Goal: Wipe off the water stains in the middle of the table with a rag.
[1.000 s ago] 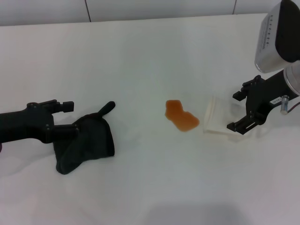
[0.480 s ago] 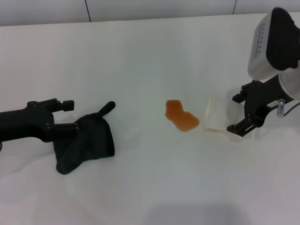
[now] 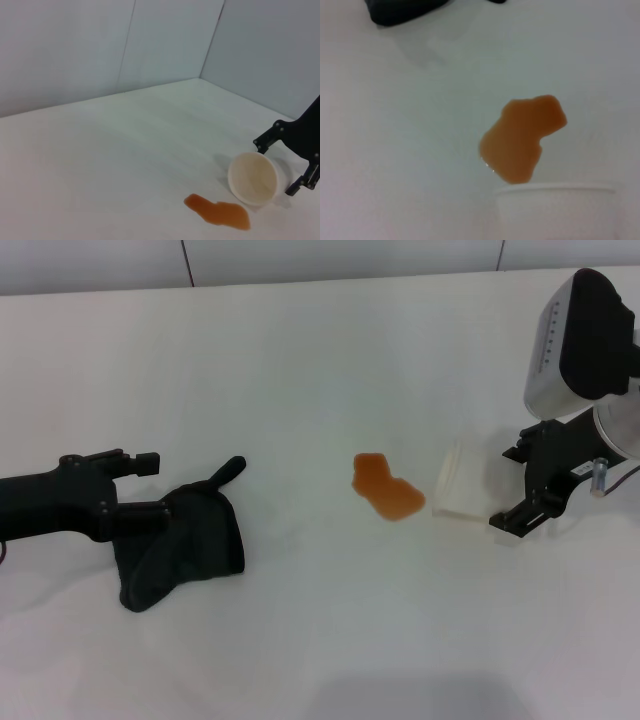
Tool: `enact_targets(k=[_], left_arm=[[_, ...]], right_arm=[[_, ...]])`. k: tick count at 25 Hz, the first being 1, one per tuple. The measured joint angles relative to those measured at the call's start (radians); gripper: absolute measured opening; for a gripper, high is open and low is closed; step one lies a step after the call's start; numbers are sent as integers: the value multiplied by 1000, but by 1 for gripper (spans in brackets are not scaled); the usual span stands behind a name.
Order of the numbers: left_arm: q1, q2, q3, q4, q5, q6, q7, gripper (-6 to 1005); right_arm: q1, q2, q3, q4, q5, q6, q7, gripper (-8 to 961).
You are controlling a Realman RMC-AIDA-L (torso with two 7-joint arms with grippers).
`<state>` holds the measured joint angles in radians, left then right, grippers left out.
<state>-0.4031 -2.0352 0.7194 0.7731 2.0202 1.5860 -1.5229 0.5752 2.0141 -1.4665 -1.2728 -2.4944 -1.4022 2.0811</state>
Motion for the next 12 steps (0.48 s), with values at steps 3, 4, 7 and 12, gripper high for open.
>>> enact_targets(k=[3, 4, 7, 12], left_arm=[[-1, 0, 0, 0, 0, 0, 0, 888], [-1, 0, 0, 0, 0, 0, 0, 888], [-2, 0, 0, 0, 0, 0, 0, 887], [-2, 0, 0, 0, 0, 0, 0, 887]], right_arm=[[0, 0, 0, 0, 0, 7, 6, 857], [0, 0, 0, 1, 0, 9, 8, 857], [0, 0, -1, 2, 0, 13, 10, 857], [0, 0, -18, 2, -4, 23, 13, 856]])
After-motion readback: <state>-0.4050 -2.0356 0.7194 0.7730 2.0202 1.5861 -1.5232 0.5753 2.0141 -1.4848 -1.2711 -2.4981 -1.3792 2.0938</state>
